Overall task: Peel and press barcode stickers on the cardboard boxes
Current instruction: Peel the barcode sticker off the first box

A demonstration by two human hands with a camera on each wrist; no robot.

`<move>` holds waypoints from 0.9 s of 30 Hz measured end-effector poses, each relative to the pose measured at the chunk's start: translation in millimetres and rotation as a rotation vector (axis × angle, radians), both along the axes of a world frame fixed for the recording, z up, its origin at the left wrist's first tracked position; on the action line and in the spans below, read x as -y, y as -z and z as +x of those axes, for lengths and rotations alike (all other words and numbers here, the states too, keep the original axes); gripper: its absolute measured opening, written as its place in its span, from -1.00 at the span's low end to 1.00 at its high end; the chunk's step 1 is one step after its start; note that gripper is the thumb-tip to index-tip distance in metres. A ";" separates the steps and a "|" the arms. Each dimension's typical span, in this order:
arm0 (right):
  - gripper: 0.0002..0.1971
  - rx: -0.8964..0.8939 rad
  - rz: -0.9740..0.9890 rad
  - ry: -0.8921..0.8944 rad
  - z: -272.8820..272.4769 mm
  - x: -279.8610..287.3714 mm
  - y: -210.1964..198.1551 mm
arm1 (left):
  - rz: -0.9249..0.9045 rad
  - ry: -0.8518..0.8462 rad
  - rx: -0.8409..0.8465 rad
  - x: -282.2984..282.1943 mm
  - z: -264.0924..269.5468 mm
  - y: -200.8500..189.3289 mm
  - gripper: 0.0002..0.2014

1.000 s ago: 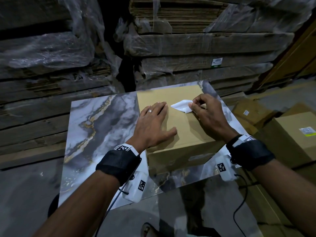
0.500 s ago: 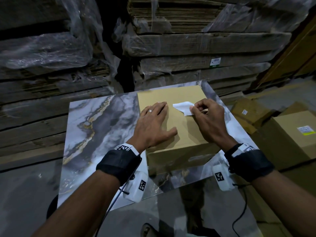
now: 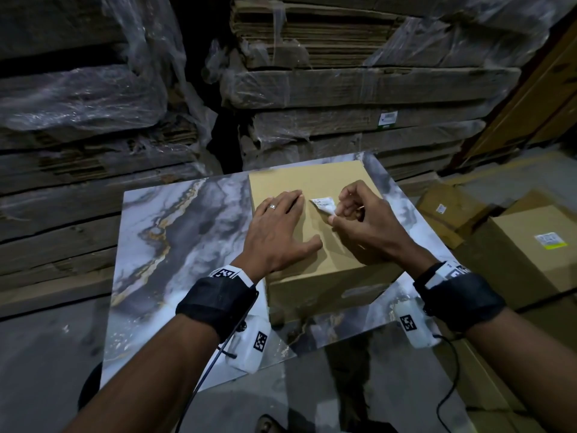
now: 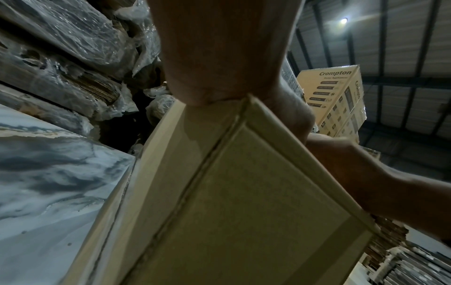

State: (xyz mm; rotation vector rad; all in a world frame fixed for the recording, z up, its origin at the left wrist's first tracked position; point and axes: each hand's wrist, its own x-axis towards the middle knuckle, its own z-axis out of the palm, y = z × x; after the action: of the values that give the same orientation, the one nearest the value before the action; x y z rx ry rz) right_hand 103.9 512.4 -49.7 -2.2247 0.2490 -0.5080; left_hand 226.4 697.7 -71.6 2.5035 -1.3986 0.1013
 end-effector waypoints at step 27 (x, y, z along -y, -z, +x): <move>-0.64 -0.074 -0.041 0.252 54.4 -1.1 -8.5 | -0.009 -0.002 0.012 -0.2 1.2 3.4 -0.05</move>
State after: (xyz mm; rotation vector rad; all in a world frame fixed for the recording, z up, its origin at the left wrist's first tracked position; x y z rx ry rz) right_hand 158.3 513.5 -41.2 -2.2667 0.5675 -0.5696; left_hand 227.6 698.0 -75.0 2.5011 -1.3966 0.1235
